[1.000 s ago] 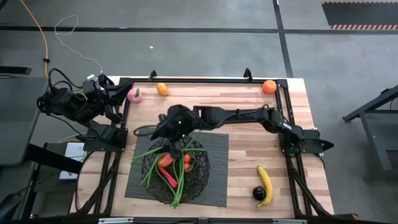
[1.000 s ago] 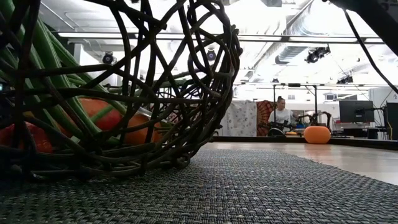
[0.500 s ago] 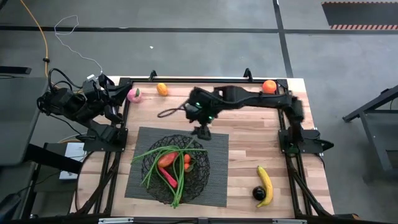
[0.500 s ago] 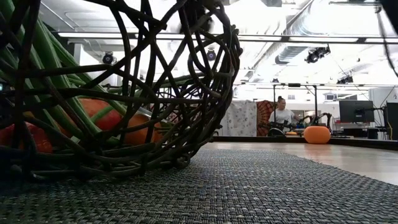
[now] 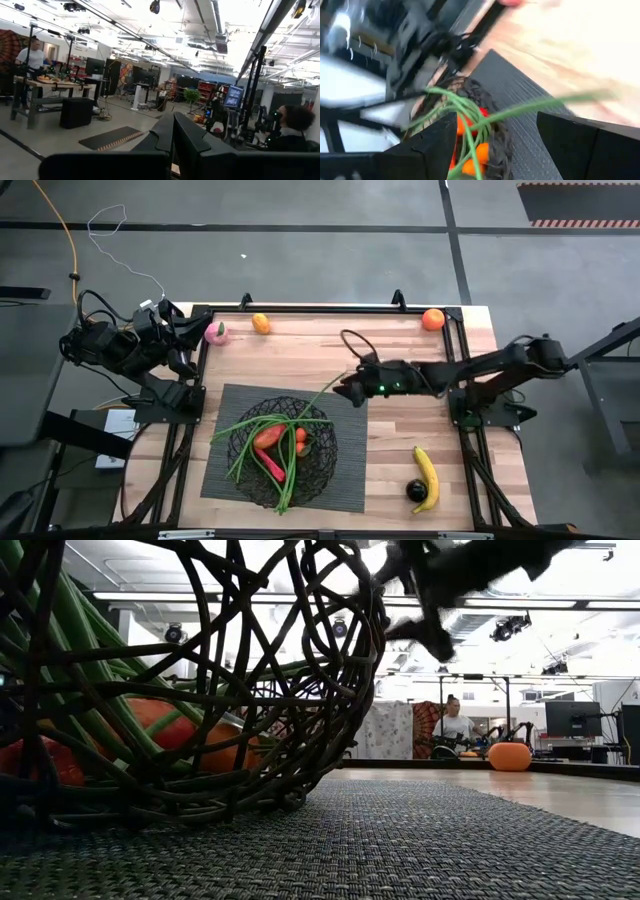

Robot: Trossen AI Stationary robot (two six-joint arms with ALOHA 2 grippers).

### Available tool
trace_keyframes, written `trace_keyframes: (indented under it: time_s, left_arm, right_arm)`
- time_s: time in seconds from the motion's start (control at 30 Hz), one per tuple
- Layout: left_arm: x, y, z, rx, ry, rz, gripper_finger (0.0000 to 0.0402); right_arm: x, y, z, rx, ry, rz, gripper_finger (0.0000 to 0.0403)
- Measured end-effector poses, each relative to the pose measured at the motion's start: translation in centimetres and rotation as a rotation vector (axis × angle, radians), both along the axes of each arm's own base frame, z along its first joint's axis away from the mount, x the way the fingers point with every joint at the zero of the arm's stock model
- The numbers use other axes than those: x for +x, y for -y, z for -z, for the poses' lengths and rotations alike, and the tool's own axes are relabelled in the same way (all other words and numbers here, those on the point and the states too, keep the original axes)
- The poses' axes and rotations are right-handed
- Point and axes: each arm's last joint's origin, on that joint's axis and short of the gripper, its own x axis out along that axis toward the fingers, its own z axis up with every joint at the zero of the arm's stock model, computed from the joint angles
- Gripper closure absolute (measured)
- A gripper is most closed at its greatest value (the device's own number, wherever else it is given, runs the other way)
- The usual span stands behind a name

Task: Build produce basket
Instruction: Put the green string beans into the black wire basket

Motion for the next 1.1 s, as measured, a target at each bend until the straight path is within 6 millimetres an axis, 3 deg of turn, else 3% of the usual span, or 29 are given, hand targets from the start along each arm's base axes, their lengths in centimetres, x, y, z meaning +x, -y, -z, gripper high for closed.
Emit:
trace_keyframes:
  time_s: [0.2, 0.4, 0.8, 0.97, 1.1]
  left_arm:
    - [0.0, 0.0, 0.0, -0.004, 0.0, 0.0, 0.0402]
    - [0.0, 0.0, 0.0, -0.006, -0.001, -0.004, 0.0401]
    - [0.0, 0.0, 0.0, -0.009, 0.001, -0.005, 0.0401]
    - [0.0, 0.0, 0.0, -0.008, -0.001, -0.005, 0.0402]
    - [0.0, 0.0, 0.1, -0.013, -0.001, -0.006, 0.0402]
  right_arm:
    - [-0.1, -1.0, 2.7, 0.278, 0.083, 0.164, 0.0148]
    - [0.2, -1.8, 3.9, 0.313, 0.078, 0.259, 0.0148]
    - [0.9, -0.1, 5.0, 0.426, 0.142, 0.463, 0.0152]
    - [1.3, 0.4, 4.9, 0.447, 0.192, 0.474, 0.0185]
    - [1.3, 0.5, 4.9, 0.447, 0.201, 0.487, 0.0235]
